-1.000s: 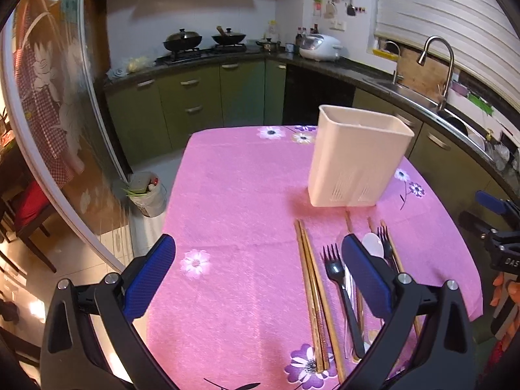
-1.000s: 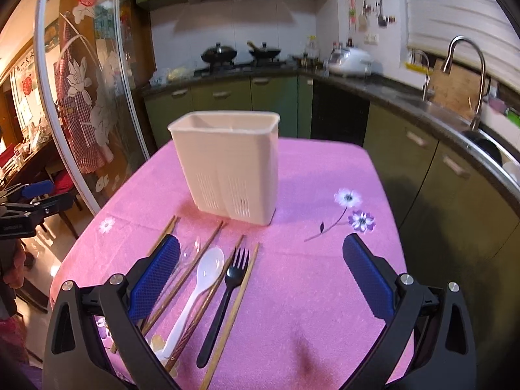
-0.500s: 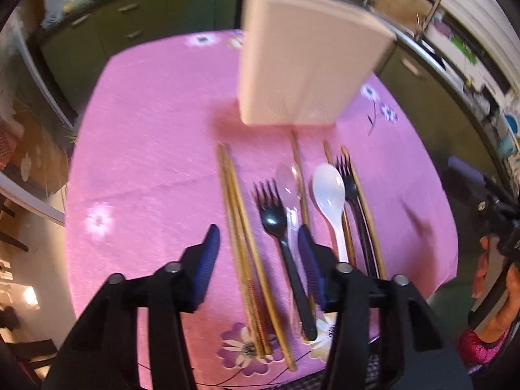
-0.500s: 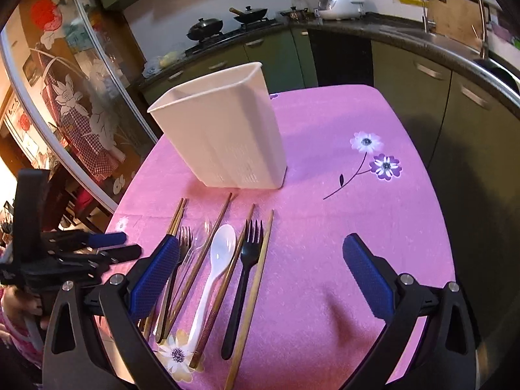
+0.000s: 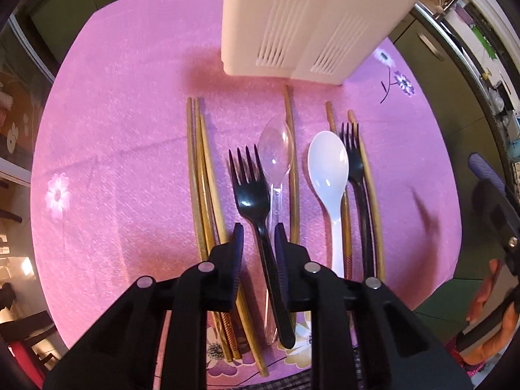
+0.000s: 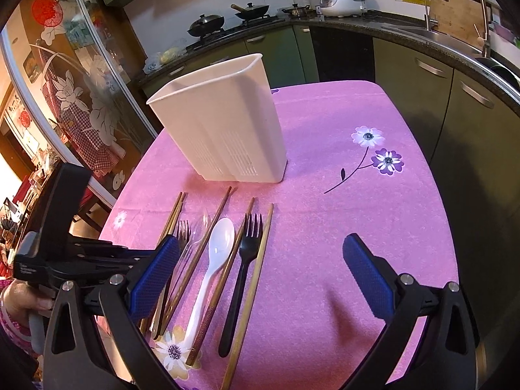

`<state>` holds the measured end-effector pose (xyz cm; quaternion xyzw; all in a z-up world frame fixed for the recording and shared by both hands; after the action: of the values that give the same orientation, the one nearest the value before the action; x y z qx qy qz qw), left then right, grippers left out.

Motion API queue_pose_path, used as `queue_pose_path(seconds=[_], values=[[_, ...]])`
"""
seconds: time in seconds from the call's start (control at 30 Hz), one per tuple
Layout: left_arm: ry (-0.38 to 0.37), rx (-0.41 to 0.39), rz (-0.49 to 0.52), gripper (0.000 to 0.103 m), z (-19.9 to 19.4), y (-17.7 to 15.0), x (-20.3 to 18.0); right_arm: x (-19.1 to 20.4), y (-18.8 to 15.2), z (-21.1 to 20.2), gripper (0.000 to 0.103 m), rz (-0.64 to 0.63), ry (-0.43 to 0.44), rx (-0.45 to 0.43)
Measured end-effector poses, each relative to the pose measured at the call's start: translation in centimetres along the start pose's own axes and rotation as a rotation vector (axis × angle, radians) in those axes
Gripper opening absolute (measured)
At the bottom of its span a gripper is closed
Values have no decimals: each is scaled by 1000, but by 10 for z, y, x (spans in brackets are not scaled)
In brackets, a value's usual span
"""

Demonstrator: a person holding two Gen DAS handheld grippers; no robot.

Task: Organize utensils
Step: 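Lower the left gripper onto a black plastic fork and close it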

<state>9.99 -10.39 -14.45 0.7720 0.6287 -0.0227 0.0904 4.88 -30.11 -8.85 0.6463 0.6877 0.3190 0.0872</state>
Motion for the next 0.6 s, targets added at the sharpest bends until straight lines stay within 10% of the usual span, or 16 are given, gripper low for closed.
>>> queue_pose_path(seconds=[0.6], values=[[22, 30, -6, 10, 16, 13, 6, 4, 0, 4, 99, -21, -16, 7]])
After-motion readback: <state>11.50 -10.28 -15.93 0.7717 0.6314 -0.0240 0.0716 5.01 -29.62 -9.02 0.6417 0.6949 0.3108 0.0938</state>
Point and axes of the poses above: each gripper's, at about its wrist camera, not at the fingertips, and z roughly the way its jaws point, x to its left, y to its top, the point moved 1 cm from there along z, roughly the way its jaws point, and after that the axes turned 6 degrees about x, right-handed, at the moved point
